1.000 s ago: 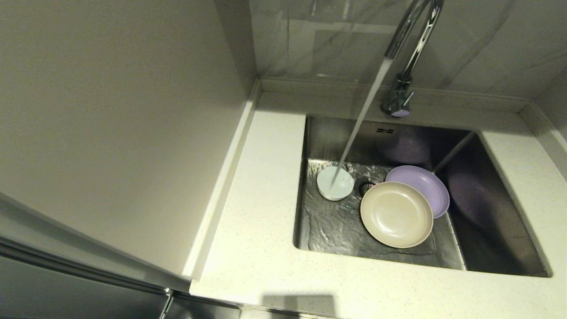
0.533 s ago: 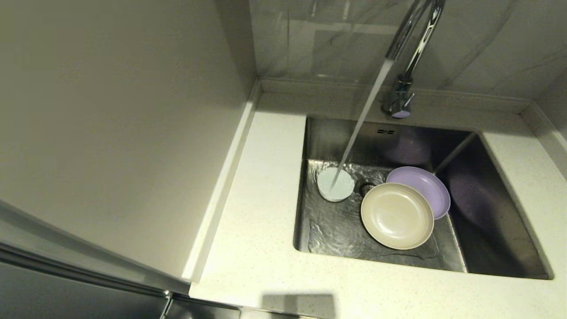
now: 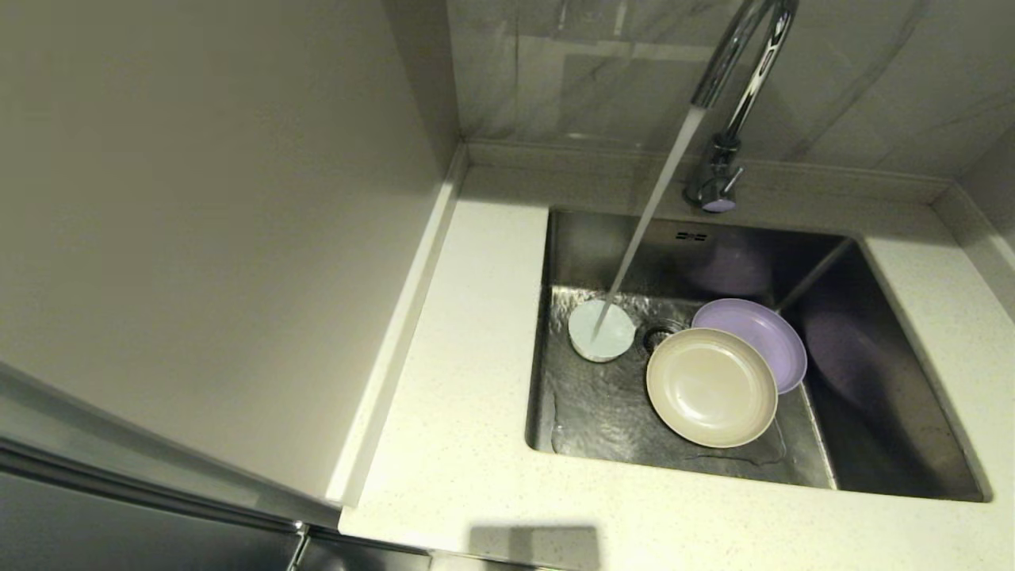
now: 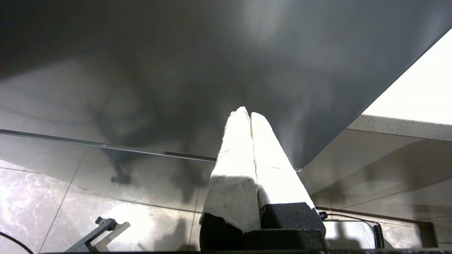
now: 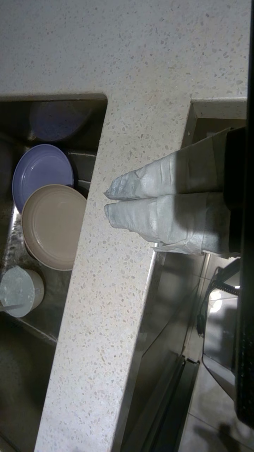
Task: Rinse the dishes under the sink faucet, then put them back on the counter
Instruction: Wait for the water to rinse the bowl
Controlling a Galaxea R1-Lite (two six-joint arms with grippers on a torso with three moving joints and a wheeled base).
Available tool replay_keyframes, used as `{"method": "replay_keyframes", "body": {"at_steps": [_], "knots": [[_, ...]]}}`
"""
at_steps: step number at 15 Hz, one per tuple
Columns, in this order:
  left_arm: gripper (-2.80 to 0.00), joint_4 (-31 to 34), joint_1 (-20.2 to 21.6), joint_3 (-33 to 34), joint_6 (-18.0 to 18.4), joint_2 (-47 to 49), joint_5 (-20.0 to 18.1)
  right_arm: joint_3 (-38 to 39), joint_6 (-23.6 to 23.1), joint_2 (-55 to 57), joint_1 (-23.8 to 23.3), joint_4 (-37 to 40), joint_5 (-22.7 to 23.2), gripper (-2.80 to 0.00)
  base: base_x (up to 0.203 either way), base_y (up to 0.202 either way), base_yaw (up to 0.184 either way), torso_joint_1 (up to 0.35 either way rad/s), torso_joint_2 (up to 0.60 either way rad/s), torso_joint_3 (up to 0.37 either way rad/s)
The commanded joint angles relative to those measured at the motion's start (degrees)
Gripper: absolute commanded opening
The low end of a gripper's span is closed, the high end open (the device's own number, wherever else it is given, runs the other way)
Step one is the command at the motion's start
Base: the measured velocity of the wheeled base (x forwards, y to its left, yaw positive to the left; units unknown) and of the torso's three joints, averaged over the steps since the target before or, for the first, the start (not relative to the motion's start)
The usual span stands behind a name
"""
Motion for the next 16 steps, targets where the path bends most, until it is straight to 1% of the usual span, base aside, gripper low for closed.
{"method": "replay_keyframes", "body": {"at_steps": [1, 16], "knots": [[-2.80, -0.02, 0.00, 0.00, -0.03, -0.09, 0.03, 0.02, -0.03, 0.07, 0.02, 0.00, 0.07, -2.80, 0.000, 0.000, 0.000, 0.000, 0.00, 0.000], [-2.80, -0.02, 0.00, 0.00, -0.03, -0.09, 0.03, 0.02, -0.03, 0.07, 0.02, 0.00, 0.08, -2.80, 0.000, 0.000, 0.000, 0.000, 0.00, 0.000]]}}
